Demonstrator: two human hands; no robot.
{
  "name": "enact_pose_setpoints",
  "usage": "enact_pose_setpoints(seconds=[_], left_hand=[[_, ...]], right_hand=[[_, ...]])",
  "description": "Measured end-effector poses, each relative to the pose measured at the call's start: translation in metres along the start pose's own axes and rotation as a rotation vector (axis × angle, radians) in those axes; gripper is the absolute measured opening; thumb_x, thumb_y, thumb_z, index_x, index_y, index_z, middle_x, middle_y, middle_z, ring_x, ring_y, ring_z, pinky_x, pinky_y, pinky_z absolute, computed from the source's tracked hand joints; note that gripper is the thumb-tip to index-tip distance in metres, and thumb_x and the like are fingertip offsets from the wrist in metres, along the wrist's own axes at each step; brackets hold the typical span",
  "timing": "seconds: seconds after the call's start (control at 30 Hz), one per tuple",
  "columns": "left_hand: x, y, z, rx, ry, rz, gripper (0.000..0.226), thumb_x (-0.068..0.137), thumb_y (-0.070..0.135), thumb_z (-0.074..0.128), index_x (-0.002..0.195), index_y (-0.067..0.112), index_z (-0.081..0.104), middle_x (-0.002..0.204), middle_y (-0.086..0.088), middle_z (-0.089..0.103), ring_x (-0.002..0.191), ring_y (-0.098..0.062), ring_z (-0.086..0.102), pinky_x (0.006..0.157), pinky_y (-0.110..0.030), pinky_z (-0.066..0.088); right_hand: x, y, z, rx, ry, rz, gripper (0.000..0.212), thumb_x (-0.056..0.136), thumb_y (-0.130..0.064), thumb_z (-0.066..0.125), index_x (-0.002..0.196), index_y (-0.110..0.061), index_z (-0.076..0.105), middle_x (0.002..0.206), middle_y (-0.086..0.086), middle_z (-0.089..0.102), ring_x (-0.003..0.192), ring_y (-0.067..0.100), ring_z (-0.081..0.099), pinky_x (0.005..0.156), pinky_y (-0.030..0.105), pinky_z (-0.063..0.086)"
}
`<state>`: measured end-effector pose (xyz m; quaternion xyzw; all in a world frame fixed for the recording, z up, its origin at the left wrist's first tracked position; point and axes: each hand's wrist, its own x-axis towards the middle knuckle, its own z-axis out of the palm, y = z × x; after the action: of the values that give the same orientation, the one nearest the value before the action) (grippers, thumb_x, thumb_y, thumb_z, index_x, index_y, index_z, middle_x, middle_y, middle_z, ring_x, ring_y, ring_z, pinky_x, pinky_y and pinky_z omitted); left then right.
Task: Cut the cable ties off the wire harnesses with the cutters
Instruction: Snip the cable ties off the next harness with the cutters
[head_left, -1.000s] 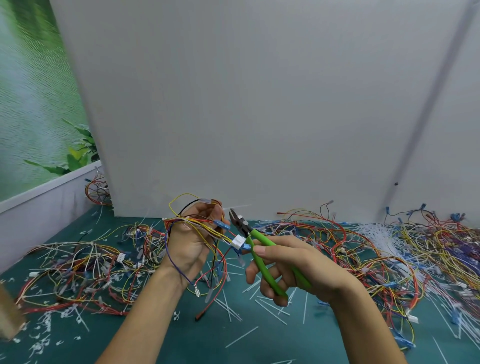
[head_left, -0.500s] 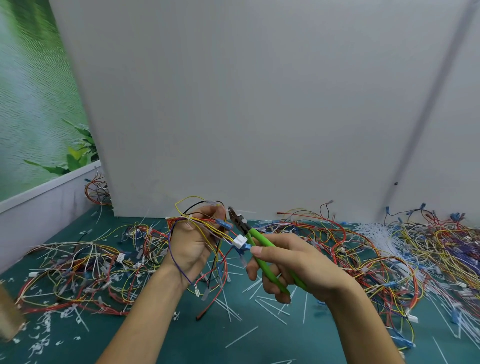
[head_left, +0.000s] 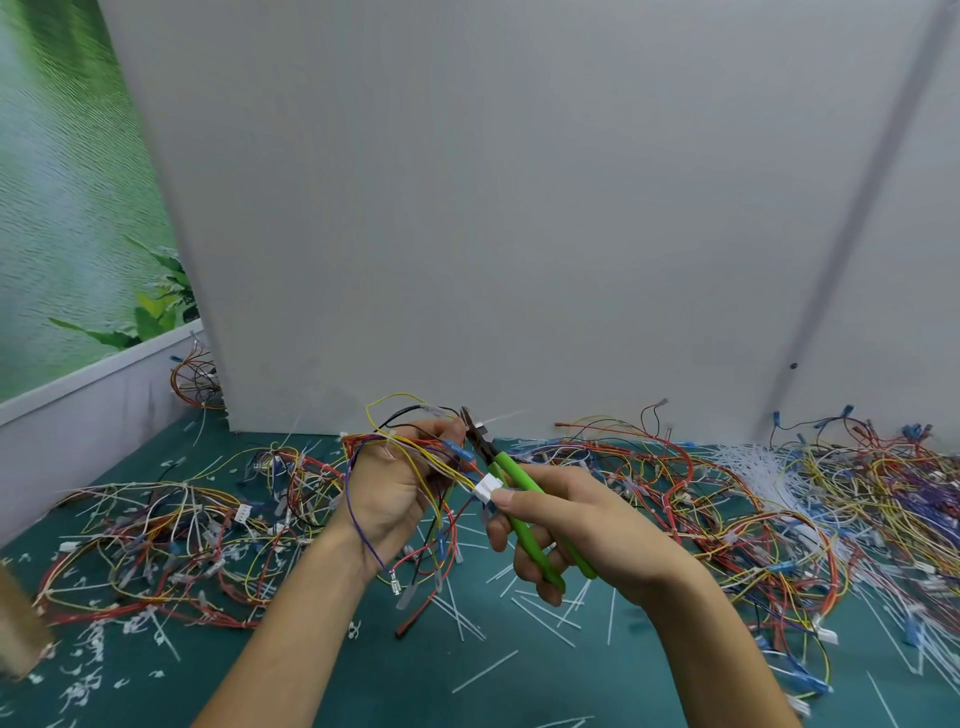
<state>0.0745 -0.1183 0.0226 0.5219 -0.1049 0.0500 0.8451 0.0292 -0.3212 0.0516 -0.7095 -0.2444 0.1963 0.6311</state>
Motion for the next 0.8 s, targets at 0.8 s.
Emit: enact_pose_setpoints(seconds=[0.8], left_hand=[[-0.0044,0.0088,0.0023,0.060,-0.007,-0.045,0.005,0.071,0.018,0.078,0.073,0.014,0.078,0.063,-0.003,0.067,0.054,-0.013,0.065,0.055,-0.022,0.053]], right_hand=[[0.0027,0.0051,0.0008,0.001,-0.033,0.002,0.016,0.092,-0.037,0.068,0.093,-0.023,0.062,0.084,0.009,0.059,0.053,0.021,0.053,0.049,0.031,0.050]])
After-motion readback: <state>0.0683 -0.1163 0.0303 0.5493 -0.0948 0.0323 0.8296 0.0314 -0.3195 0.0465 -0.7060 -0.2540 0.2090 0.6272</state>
